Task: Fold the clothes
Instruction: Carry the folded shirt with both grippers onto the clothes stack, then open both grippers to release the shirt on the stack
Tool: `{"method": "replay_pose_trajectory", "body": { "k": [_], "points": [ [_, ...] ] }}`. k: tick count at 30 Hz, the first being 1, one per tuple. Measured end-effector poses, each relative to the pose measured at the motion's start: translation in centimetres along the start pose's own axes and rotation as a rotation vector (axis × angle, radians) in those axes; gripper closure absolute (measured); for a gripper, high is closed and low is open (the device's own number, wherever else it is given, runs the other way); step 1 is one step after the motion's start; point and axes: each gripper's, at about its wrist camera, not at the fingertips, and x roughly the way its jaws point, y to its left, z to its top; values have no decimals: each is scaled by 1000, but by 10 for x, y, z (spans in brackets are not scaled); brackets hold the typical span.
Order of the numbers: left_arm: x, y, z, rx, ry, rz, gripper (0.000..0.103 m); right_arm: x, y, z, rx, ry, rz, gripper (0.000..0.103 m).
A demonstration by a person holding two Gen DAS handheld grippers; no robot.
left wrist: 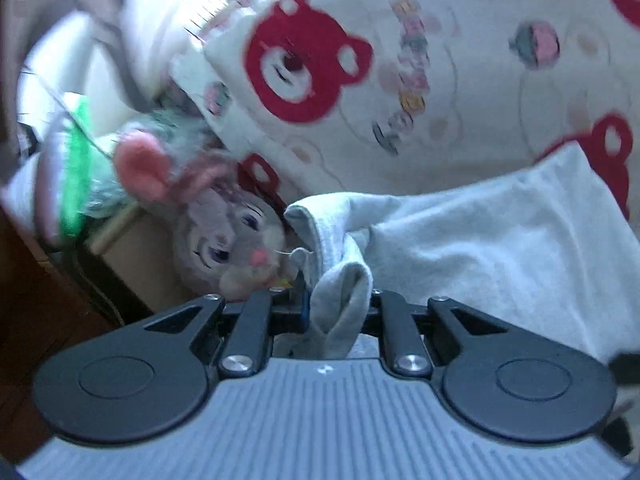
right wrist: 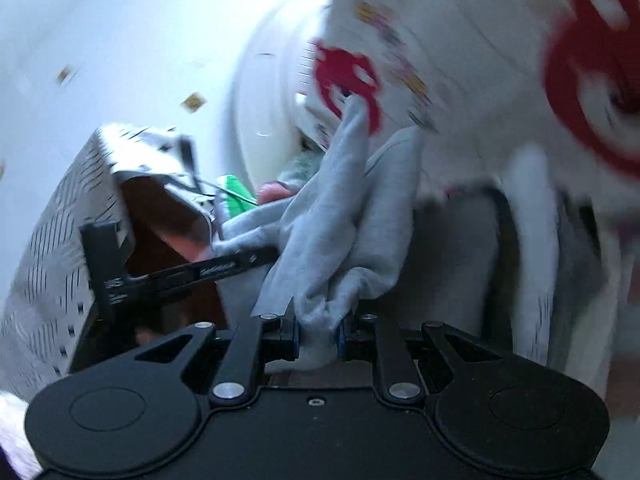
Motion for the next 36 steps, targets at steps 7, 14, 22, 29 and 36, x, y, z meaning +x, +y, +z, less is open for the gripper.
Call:
{"method": "replay_pose_trajectory", "body": {
  "k": [7,14,22,29,36],
  "points": [
    [30,-12,-8,33,18,73,72,-5,-6,-24,-48,21,-22,85],
    [-14,13,-3,-49,-114,196,66,-45,44,-24,-471,27,-105,82],
    [-10,6,-23,8,30,24,66,-19,81,23,-890,63,-128,71],
    [21,17,-23,-84,76,58,64,56,46,44,-938,194,-273,68],
    [77,32,-27,-253,215,35,63,79,11,45,-840,198,-328,69]
  ]
}}
